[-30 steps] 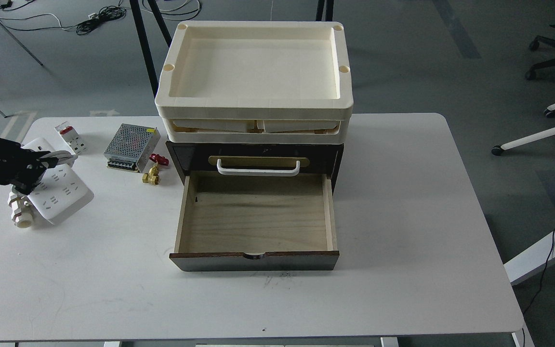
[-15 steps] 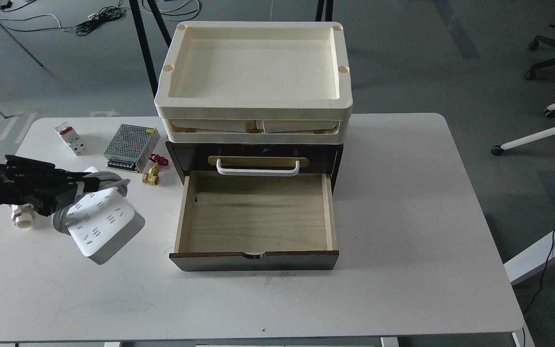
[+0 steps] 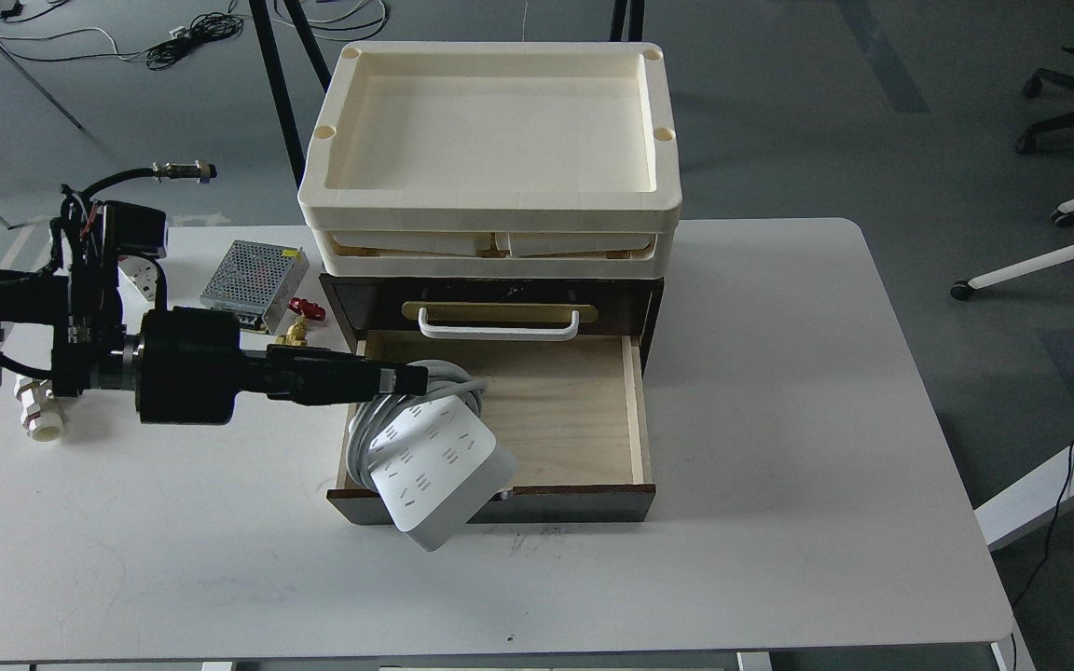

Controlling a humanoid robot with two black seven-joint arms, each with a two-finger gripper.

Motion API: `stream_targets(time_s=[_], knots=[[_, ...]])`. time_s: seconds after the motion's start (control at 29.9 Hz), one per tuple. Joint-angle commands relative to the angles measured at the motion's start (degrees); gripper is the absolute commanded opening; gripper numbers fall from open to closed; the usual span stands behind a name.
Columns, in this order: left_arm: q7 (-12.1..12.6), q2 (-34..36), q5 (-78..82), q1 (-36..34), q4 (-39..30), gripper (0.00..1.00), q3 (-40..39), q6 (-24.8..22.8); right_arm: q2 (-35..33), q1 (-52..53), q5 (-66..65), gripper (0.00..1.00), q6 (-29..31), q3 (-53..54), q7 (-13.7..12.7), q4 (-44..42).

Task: Put charging cable into cabinet
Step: 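Carry the power strip with the left gripper over the open drawer, then lower the power strip into the drawer and open the left gripper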

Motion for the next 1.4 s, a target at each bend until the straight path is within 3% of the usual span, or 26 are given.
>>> stream_targets(time_s=[0.0, 0.27, 0.64, 1.37], knots=[[0.0, -6.9, -2.8, 0.1, 5.7, 0.0, 0.0, 0.1, 0.0, -0.1, 0.0, 0.99, 0.0, -0.1, 0.0, 0.0], [0.0, -16.1, -2.8, 5.3, 18.3, 0.0, -0.1, 0.9, 0.0, -0.5, 0.0, 0.99, 0.0, 0.1, 0.0, -1.1], [0.0, -18.1, -4.1, 7.3, 26.3, 0.0, -0.1, 1.2, 0.1, -0.5, 0.0, 0.99, 0.0, 0.1, 0.0, -1.3], [0.0, -18.3, -10.8, 9.7, 30.8, 0.0, -0.1, 1.0, -0.1, -1.1, 0.1, 0.99, 0.0, 0.1, 0.0, -1.3]])
